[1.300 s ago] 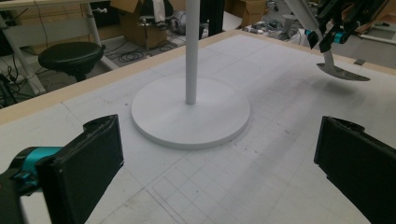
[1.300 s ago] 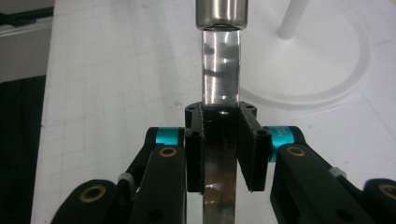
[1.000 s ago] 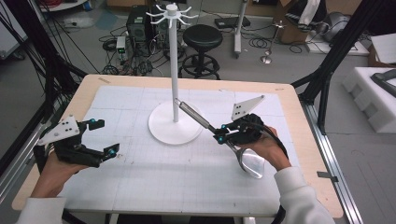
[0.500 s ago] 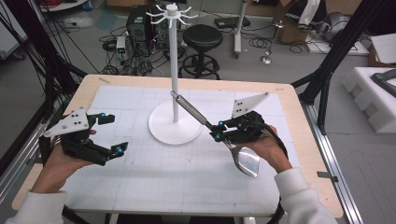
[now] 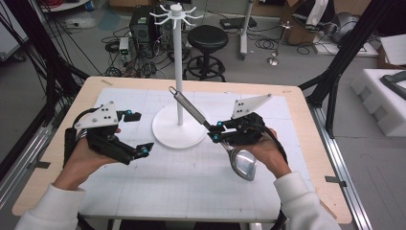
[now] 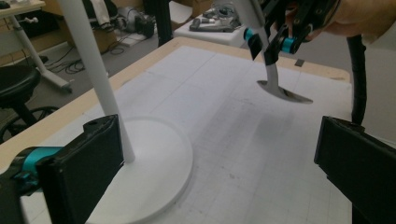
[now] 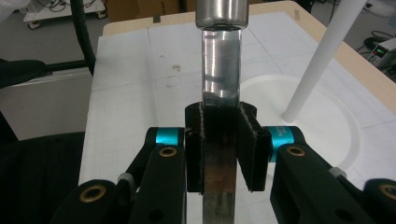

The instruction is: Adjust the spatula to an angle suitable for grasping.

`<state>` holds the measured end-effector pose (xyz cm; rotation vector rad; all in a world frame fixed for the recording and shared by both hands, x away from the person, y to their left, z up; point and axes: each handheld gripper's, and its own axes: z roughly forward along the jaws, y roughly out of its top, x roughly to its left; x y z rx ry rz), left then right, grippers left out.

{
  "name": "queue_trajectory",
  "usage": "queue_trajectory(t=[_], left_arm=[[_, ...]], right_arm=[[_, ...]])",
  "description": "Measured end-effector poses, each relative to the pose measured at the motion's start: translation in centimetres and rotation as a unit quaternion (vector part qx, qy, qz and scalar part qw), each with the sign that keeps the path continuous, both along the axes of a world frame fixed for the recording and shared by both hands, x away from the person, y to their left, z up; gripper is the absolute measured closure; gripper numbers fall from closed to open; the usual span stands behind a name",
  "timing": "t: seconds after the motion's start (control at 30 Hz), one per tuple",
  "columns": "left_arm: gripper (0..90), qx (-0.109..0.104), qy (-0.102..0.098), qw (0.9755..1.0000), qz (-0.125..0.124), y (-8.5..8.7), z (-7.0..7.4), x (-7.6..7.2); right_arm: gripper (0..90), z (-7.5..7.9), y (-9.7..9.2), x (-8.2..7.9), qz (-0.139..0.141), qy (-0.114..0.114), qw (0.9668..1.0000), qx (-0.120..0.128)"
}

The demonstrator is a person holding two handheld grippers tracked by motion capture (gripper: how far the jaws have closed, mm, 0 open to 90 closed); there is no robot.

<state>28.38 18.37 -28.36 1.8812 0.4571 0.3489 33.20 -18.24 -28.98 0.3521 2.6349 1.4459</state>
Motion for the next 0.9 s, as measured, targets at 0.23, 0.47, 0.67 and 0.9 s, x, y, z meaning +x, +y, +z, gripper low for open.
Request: queue_trajectory(t=[0.23,0.47,0.67,0.9], left_arm=[[1.8,-0.01,-0.008,0.9999,-0.002,-2.3,1.4,0.5],[4.3,-0.015,-0.006,0.9998,-0.009,-4.1,2.4,0.9],[7.9,-0.014,-0.006,0.9999,-0.007,-5.5,3.4,1.3],[11.3,-0.013,-0.002,0.9999,-0.003,-6.7,3.8,1.7]], right_arm=[[74.4,0.1,0.7,-0.2,-0.003,-0.007,1.0,0.007],[74.4,0.2,1.2,-0.4,-0.002,-0.012,0.9998,0.013],[74.4,0.4,1.6,-0.5,-0.014,-0.015,0.9995,0.023],[74.3,0.7,2.2,-0.5,-0.015,-0.022,0.9991,0.032]])
